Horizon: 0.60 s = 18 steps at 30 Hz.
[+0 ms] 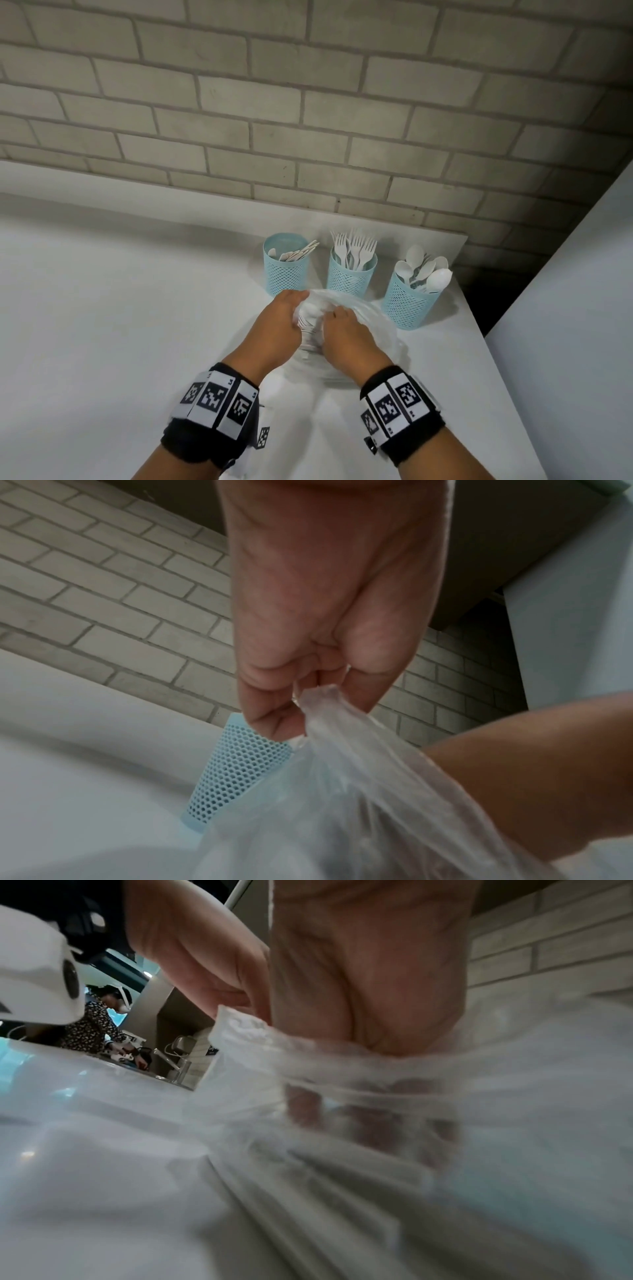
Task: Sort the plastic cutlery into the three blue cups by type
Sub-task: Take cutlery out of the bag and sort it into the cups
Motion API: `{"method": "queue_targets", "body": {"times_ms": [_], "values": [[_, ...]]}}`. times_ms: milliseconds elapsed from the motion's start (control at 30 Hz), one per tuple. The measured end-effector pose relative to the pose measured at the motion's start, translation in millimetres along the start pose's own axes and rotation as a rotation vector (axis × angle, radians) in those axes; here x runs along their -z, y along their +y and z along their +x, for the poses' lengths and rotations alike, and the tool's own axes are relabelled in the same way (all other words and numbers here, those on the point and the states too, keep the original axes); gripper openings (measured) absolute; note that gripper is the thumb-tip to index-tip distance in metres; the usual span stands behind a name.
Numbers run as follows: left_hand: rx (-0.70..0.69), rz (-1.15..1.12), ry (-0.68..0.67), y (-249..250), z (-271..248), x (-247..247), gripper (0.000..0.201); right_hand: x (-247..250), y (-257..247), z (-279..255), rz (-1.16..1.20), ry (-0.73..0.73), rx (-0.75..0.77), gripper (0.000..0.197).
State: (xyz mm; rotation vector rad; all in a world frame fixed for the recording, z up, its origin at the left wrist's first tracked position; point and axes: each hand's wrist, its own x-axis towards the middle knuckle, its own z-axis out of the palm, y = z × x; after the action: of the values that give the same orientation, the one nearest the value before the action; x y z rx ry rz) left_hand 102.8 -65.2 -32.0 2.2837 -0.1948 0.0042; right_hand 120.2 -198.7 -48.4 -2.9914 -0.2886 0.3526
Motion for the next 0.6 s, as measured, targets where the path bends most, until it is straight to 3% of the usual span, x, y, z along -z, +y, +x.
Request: {"method": "queue_targets", "body": {"times_ms": [333,467,600], "values": [[0.013,-0.012,0.017,8,-2,-13,0.059,-2,3,5,-0.052,0.010,-0.072,0.044],[0.025,-0.024,0.036,10,-3,-17,0.060,-4,0,5,-0.139,0.018,-0.033,0.038],[0.025,-0.028,0.032,12,-3,-20,0.059,-5,-6,3,-0.184,-0.041,-0.055,0.041]]}}
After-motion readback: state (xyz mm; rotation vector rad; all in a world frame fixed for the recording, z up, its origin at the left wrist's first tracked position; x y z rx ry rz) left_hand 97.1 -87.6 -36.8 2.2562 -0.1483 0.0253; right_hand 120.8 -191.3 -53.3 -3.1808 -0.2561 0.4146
